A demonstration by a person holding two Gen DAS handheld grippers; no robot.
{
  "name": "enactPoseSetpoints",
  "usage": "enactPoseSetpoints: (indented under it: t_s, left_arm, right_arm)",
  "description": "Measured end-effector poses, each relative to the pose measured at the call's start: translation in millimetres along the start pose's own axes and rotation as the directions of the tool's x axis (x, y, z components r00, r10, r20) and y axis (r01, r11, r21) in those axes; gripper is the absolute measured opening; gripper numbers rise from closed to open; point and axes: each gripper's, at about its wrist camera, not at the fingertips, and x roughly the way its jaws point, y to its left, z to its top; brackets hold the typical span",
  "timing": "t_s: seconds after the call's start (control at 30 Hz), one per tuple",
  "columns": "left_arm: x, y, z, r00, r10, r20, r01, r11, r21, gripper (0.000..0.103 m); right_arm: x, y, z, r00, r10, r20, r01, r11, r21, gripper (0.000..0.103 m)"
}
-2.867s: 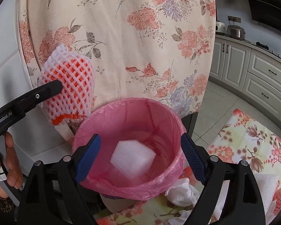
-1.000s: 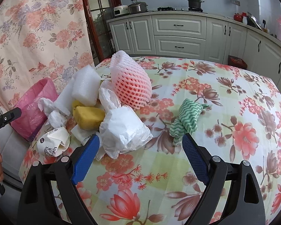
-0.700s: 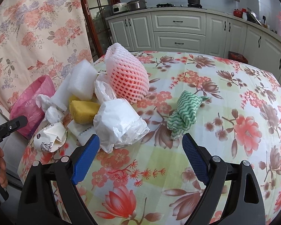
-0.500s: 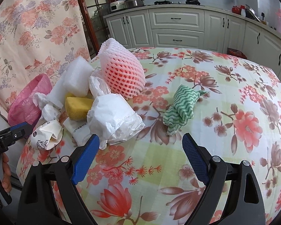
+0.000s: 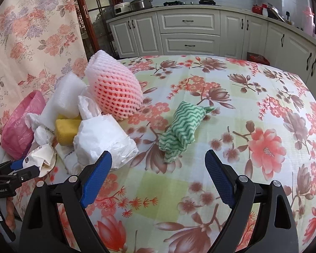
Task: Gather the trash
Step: 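Grasp the white paper cup with the left gripper while the right grasps the green striped cloth, then carry the paper cup and striped cloth to the wastebasket with both grippers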
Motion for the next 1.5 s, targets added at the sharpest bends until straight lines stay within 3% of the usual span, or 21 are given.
enactPoseSetpoints:
  t_s: [0.1, 0.23, 0.43, 0.63, 0.77, 1.2, 1.5]
  left_arm:
    - [3, 0, 0, 1.0, 0.008, -0.015, -0.008, 1.0, 0.008, 0.064]
    - [4, -3, 1, 1.0, 0.014, -0.02, -0.014, 1.0, 0.018, 0.061]
    - [-5, -1, 4, 1.0, 0.006, 0.004, -0.006, 1.0, 0.018, 0.059]
    - [-20, 0, 10, 0.999, -0.007, 0.043, 0.007, 1.0, 0.011, 0.059]
    - [-28, 1, 14, 0.998, -0.011, 0.063, 0.01, 1.0, 0.009, 0.059]
    - [-50, 6, 19, 0.992, -0.022, 0.125, 0.023, 1.0, -0.009, 0.059]
    - [-83, 22, 27, 0.976, -0.01, 0.216, 0.018, 0.999, -0.035, 0.059]
  right_arm:
    - [6, -8, 8, 1.0, -0.024, 0.001, 0.024, 1.0, 0.003, 0.084]
    - [18, -17, 18, 0.999, -0.038, -0.01, 0.038, 0.999, 0.012, 0.082]
    - [41, -20, 26, 0.998, -0.027, -0.052, 0.028, 1.0, 0.006, 0.066]
    - [57, -20, 25, 0.995, -0.021, -0.096, 0.021, 1.0, -0.008, 0.047]
    - [59, -18, 23, 0.994, -0.018, -0.104, 0.016, 1.0, -0.024, 0.023]
    - [13, -6, 25, 1.0, 0.01, -0.023, -0.011, 0.999, -0.031, 0.019]
    - [-27, 31, 46, 0.996, 0.062, 0.062, -0.056, 0.994, -0.095, 0.019]
